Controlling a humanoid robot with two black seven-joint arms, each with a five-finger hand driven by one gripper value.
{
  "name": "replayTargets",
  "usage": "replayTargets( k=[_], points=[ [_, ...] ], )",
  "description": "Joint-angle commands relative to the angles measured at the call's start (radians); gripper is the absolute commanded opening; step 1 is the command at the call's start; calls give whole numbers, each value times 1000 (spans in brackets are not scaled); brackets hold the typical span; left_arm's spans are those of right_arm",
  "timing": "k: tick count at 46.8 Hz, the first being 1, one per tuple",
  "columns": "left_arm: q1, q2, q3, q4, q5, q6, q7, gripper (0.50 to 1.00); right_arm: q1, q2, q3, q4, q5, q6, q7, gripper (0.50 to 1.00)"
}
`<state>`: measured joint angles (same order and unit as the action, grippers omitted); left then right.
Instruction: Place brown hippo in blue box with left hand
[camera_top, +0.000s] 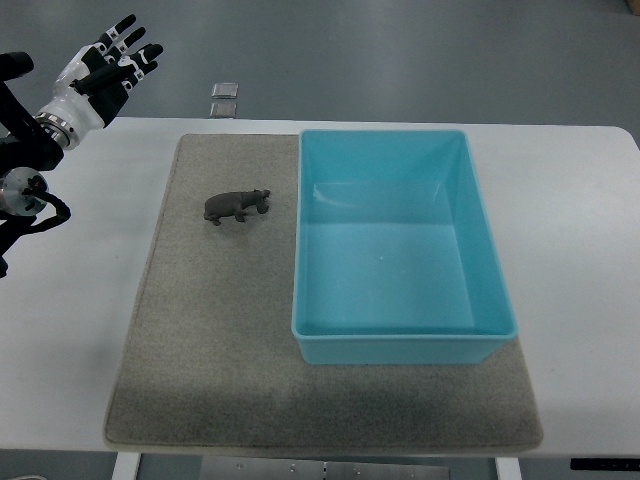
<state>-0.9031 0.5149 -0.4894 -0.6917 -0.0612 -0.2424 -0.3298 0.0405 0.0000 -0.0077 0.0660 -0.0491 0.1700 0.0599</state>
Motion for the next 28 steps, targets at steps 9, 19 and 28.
replayTargets(
  k=[9,19,28],
  points=[
    [3,-18,-3,9,0,0,0,996,-1,0,0,0,0,-1,0,936],
    [-7,-9,-4,11,-2,-21,0,996,-1,0,0,0,0,0,0,936],
    [-8,-19,-12,30,0,-49,0,996,-1,0,0,0,0,0,0,936]
  ],
)
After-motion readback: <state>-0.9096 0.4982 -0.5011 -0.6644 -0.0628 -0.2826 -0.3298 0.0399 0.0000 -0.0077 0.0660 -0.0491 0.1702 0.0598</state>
